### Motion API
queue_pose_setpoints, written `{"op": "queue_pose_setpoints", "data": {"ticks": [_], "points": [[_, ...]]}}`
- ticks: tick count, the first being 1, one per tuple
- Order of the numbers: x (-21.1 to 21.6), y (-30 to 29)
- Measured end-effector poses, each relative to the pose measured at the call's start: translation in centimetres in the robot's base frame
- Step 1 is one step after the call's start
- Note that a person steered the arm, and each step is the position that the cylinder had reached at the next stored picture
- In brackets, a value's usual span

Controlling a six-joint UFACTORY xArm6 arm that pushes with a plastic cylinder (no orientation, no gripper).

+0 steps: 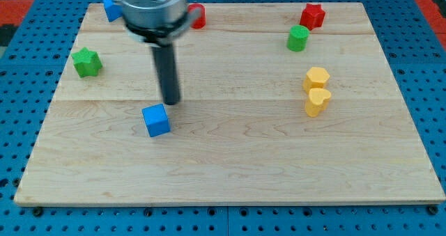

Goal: Move the blue cube to the vertical bottom of the red star

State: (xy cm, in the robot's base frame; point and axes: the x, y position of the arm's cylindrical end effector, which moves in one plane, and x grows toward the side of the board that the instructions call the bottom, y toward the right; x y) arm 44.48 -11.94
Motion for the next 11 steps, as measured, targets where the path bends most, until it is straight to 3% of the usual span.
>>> {"op": "queue_pose_setpoints", "data": {"ticks": [1,2,3,4,5,7,8,9,10,11], "points": [[3.6,-7.7],[5.4,-2.7],[4.3,2.2],[3.1,1.8],[3.8,13.0],[5.5,26.7],[7.5,30.1],[4.3,29.9],[4.0,34.7],[8.4,33.4]]}}
